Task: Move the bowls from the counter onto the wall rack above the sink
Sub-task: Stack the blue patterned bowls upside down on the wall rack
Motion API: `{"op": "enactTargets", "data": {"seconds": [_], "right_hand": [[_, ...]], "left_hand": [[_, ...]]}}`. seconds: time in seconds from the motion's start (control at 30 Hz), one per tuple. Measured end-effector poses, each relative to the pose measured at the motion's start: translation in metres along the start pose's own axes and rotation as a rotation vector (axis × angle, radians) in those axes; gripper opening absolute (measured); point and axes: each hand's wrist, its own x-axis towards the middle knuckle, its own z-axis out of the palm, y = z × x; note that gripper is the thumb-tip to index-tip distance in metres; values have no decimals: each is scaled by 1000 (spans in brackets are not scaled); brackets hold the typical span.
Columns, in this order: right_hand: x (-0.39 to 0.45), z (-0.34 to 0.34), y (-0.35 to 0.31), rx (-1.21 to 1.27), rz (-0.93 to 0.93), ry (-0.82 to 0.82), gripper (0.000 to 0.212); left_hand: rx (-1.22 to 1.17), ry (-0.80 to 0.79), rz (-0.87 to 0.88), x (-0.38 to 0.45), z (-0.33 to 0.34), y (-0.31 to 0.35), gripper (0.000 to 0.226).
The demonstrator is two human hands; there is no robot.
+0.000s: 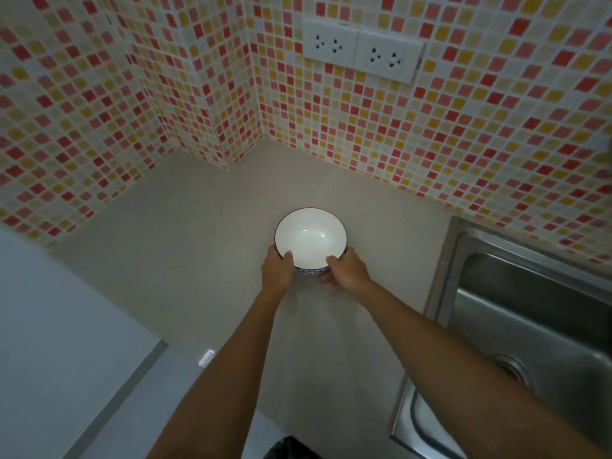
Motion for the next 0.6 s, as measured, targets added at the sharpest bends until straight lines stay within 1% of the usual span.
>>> {"op": "enactTargets", "data": {"seconds": [0.17,0.27,0.4,0.53,0.6], "right_hand": [[7,0,3,2,7,-36,39],[4,-11,9,-7,-16,-14,39],[-2,-38,6,10,-82,17,44],[-26,-75,10,48,-135,75,41],[-42,-95,17,81,-159,119,40]], "left_hand": [[-81,-5,-44,-1,1,0,38],[-119,-28,-39,-10,4,6,38],[-226,-90,-25,-16,13,31,37],[-344,-161,-49,-40,34,66,34],[-378,-185,-54,-57,48,80,39]]}}
